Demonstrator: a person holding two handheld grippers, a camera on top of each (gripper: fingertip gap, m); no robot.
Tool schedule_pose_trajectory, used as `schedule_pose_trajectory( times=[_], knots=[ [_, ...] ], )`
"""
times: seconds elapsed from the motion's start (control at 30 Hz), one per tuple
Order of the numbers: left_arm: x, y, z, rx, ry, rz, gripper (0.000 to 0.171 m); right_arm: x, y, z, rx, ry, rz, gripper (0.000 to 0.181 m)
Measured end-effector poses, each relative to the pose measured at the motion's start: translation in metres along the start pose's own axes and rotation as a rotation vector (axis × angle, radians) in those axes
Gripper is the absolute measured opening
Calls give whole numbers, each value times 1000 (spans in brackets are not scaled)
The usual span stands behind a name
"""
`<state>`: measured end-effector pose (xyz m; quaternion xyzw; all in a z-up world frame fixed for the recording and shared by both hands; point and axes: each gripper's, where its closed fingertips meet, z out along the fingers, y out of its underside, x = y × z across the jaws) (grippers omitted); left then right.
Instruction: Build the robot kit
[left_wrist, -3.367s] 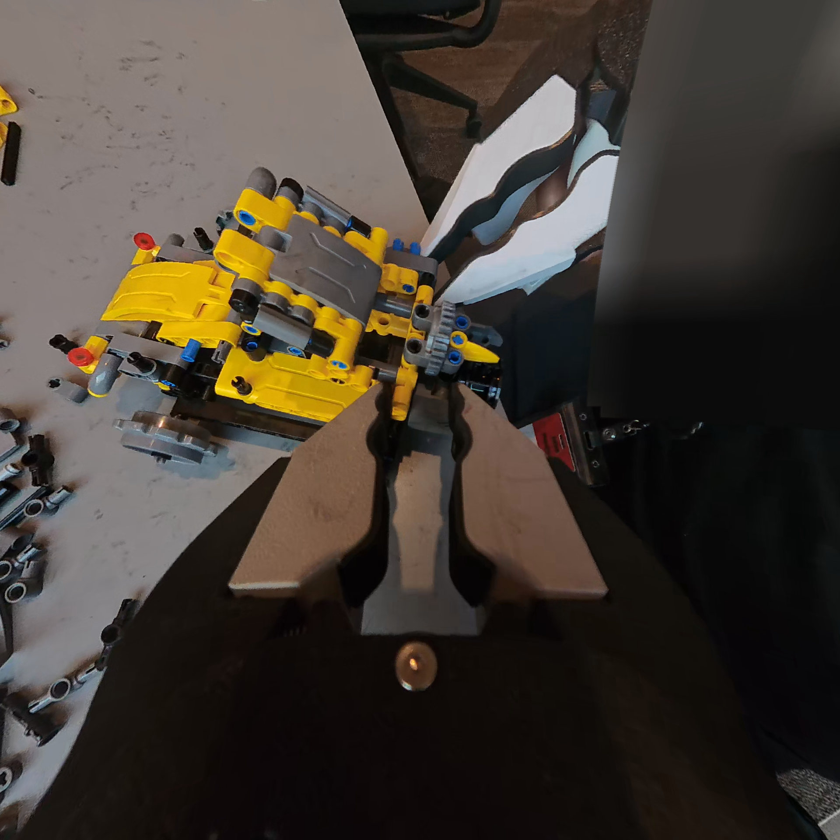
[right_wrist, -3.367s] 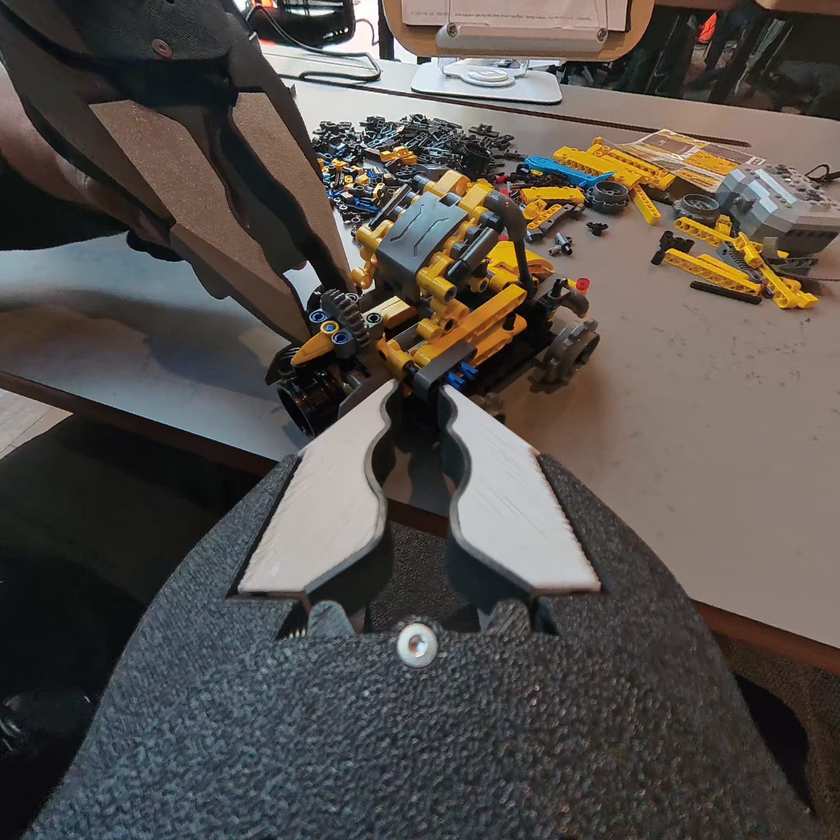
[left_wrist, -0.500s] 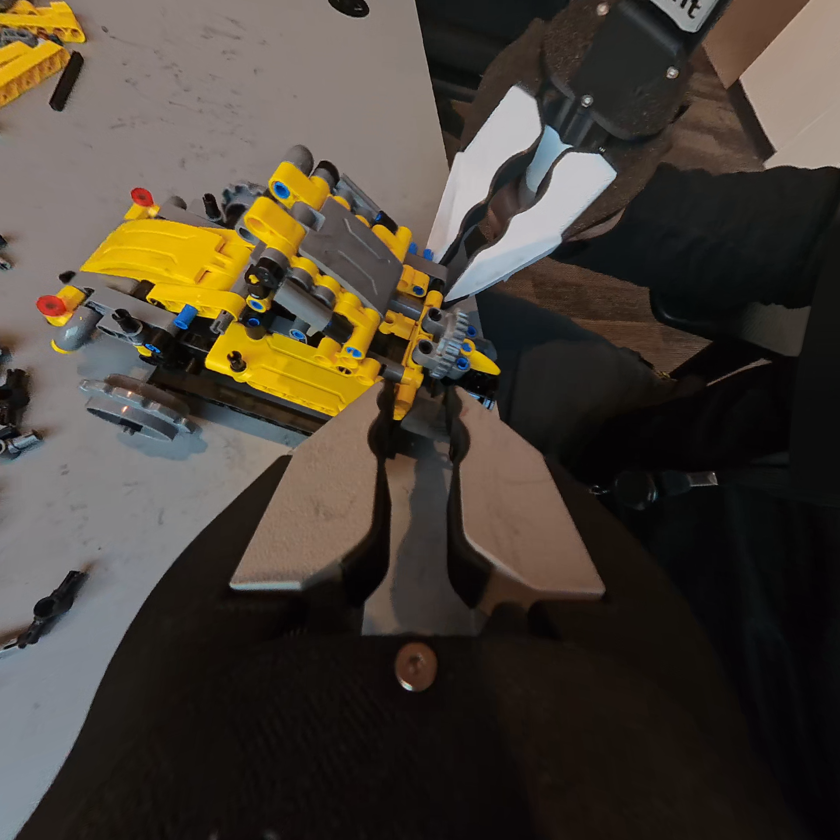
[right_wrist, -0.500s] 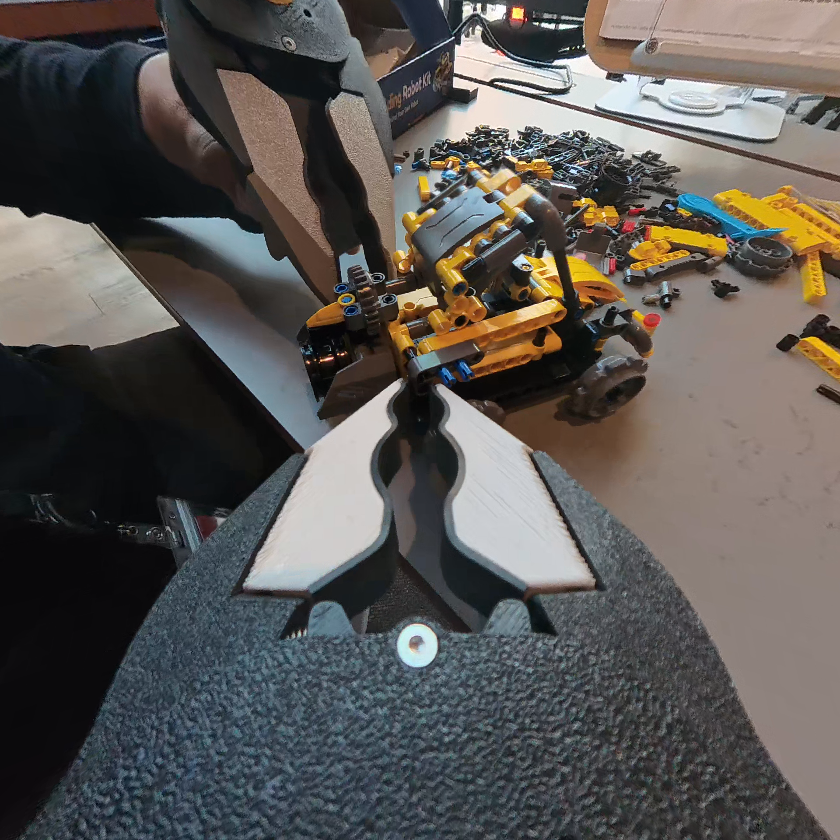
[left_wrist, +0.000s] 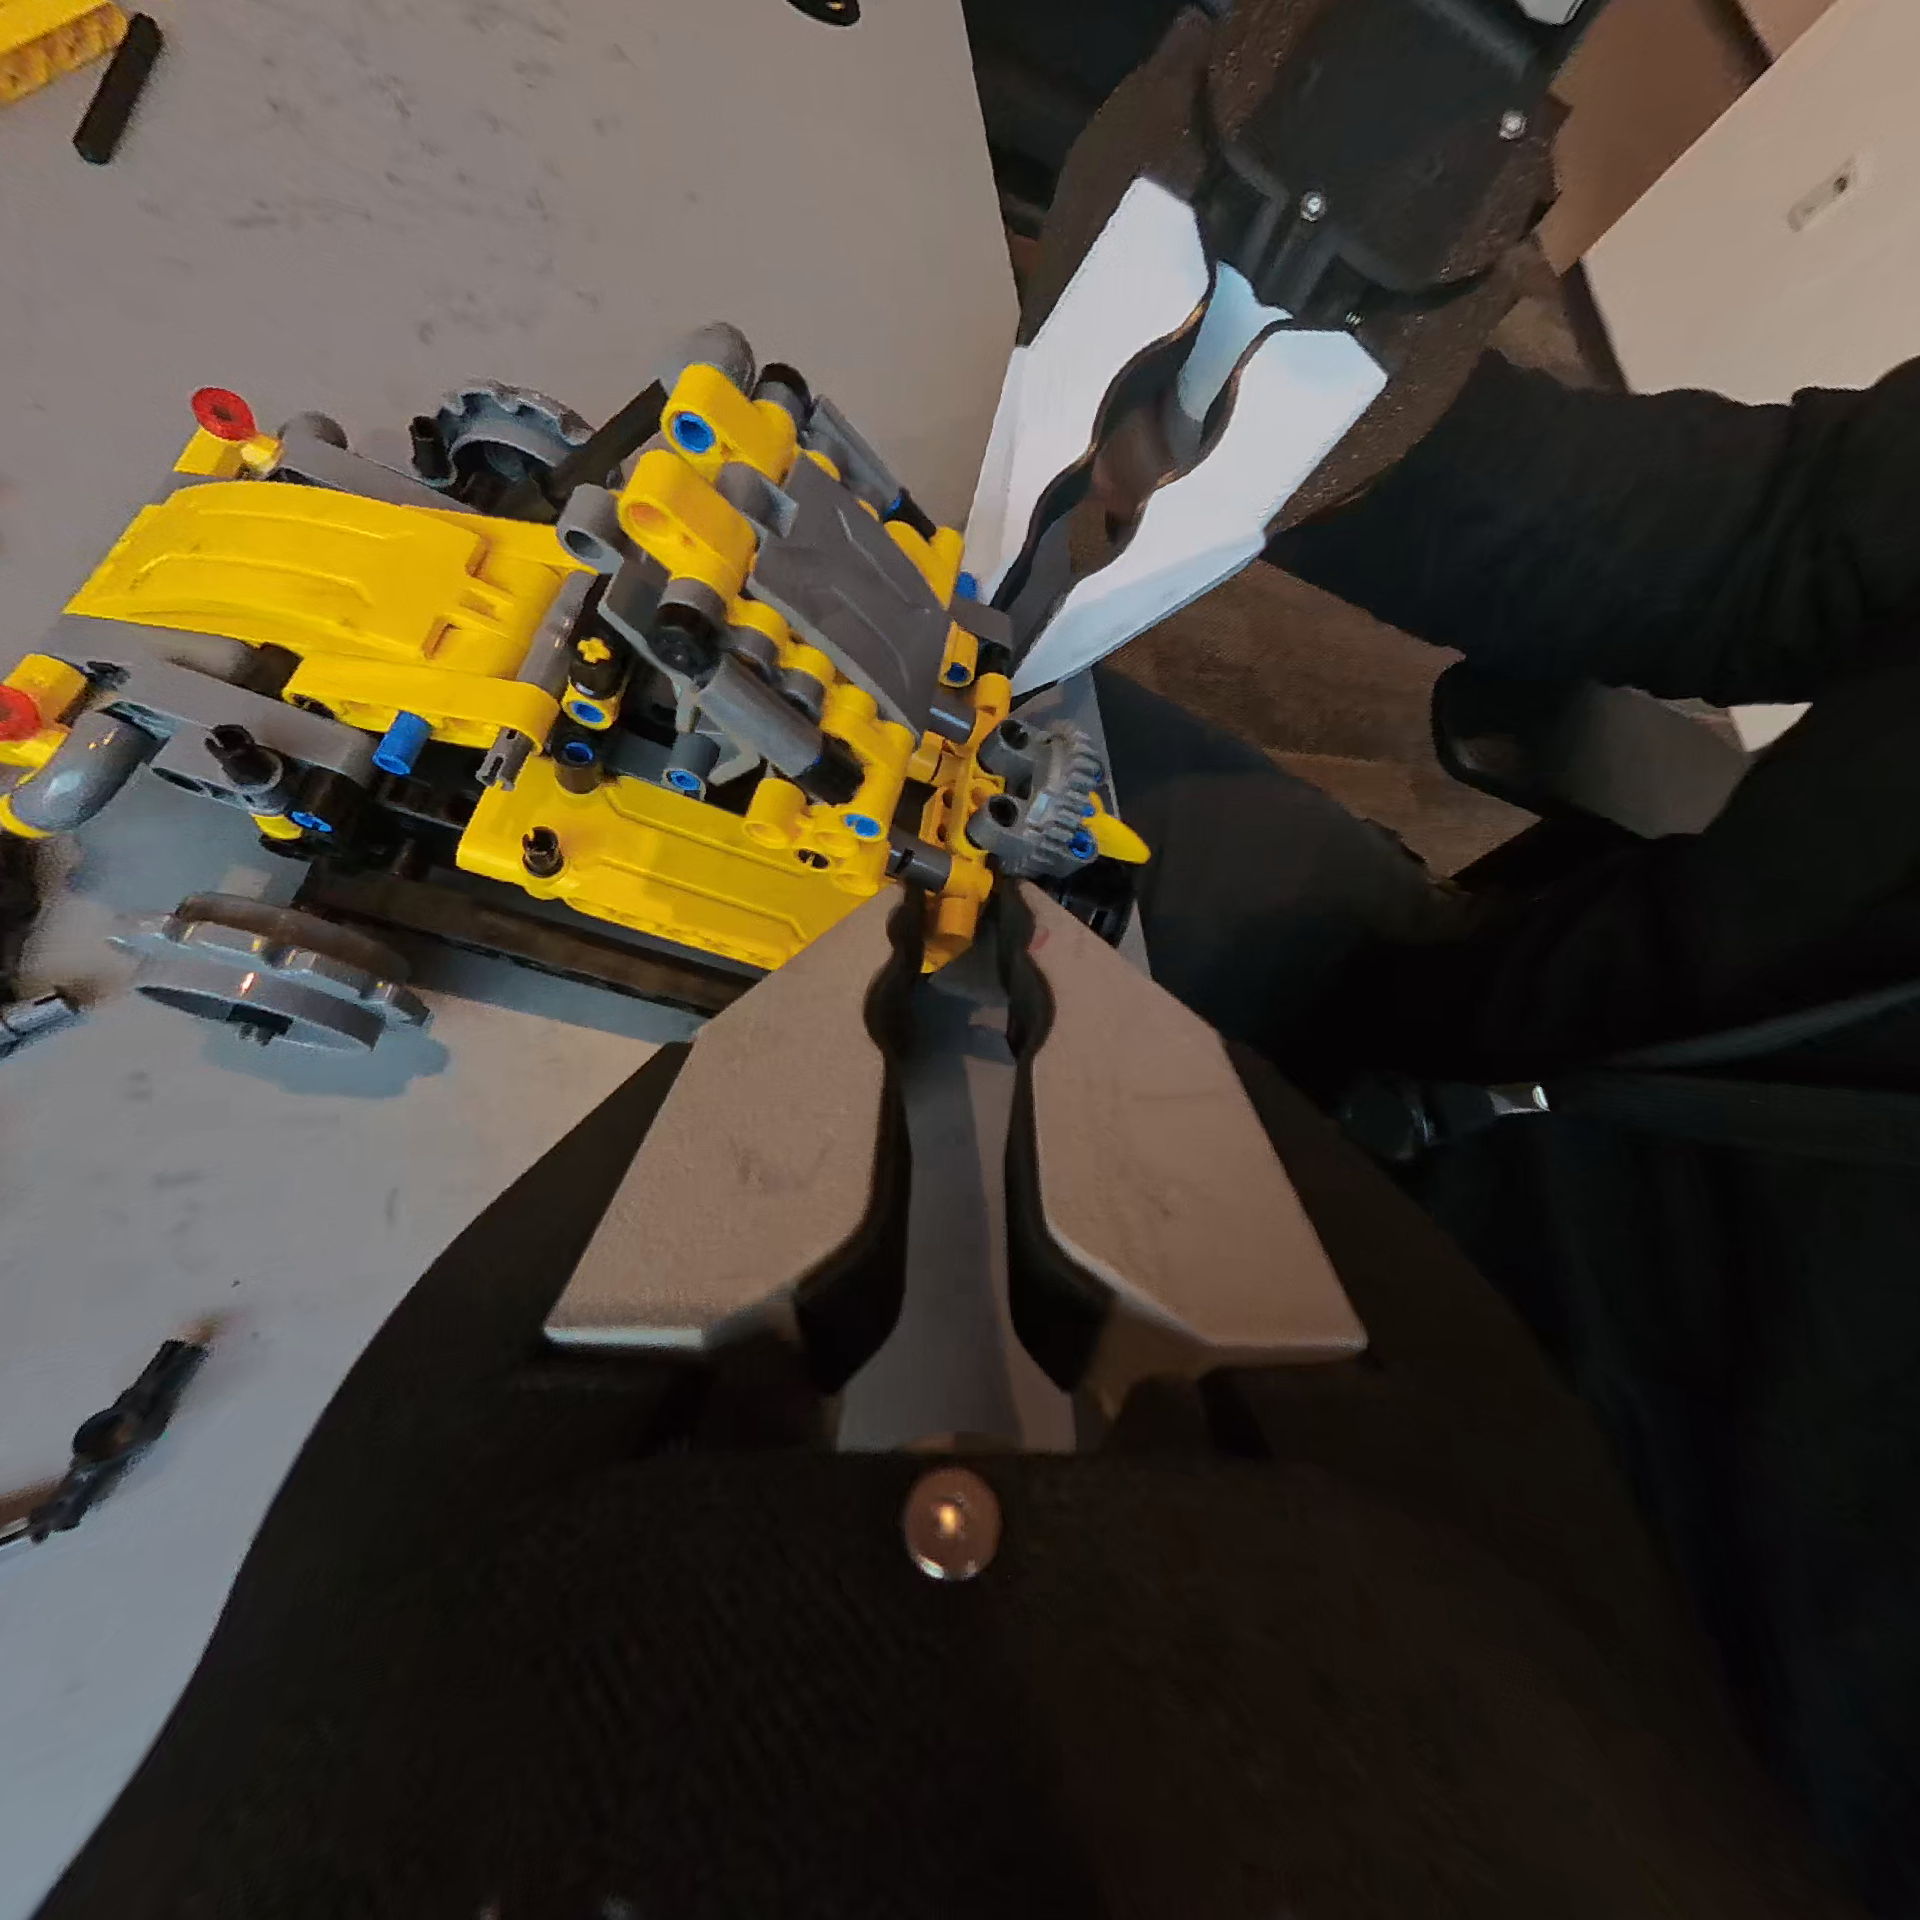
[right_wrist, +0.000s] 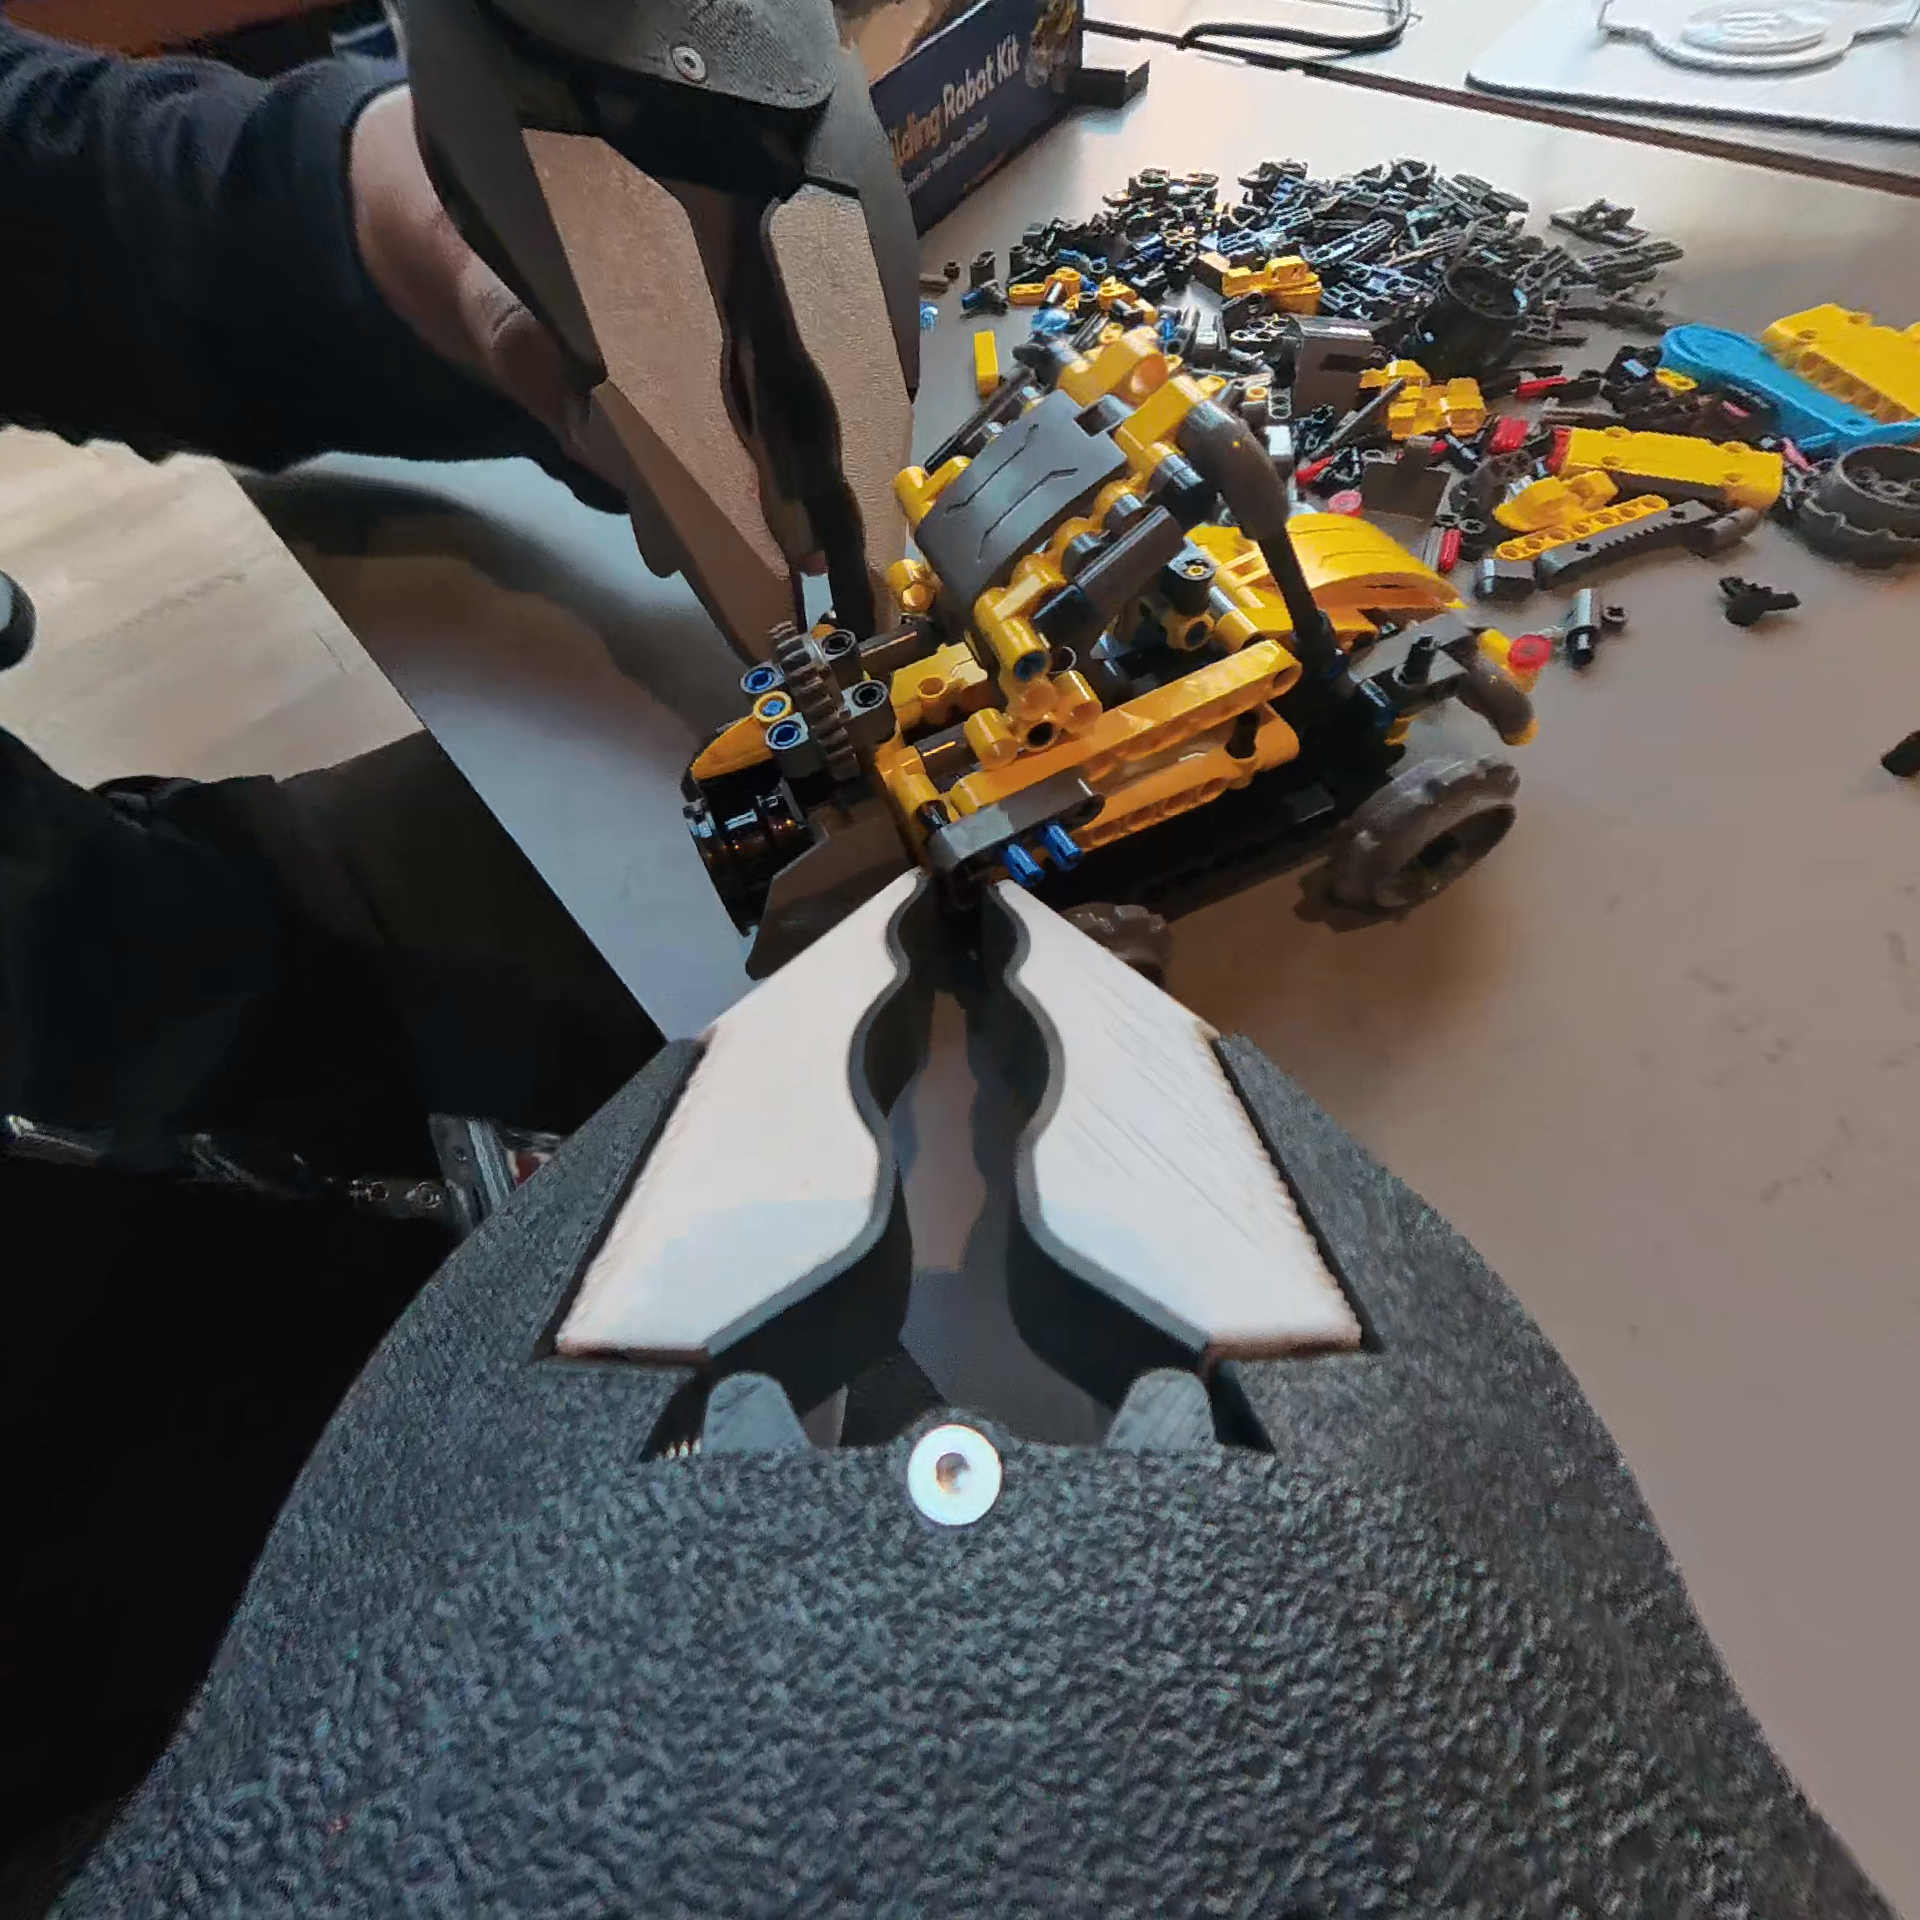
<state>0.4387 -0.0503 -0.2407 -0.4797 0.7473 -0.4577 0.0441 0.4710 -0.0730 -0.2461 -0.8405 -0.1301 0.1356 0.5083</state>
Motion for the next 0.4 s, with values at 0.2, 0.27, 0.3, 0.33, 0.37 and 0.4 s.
schedule_pose_trajectory(
  times=[0.2,0.27,0.3,0.33,0.37,0.4],
  knots=[
    [0,0,3,15,50,-15,9,0,3,-1,-86,-66,-75,3],
    [-1,-1,3,12,62,-17,9,-1,3,0,-98,-104,-73,3],
    [-2,0,3,8,65,-16,9,-2,3,1,-105,-121,-72,2],
    [-1,0,3,6,68,-18,9,-3,4,1,-123,-142,-85,1],
    [-2,0,3,15,65,-21,9,-2,4,1,-138,-137,-102,1],
    [-2,0,3,22,72,-28,9,-4,5,2,-152,-157,-117,0]
  ],
)
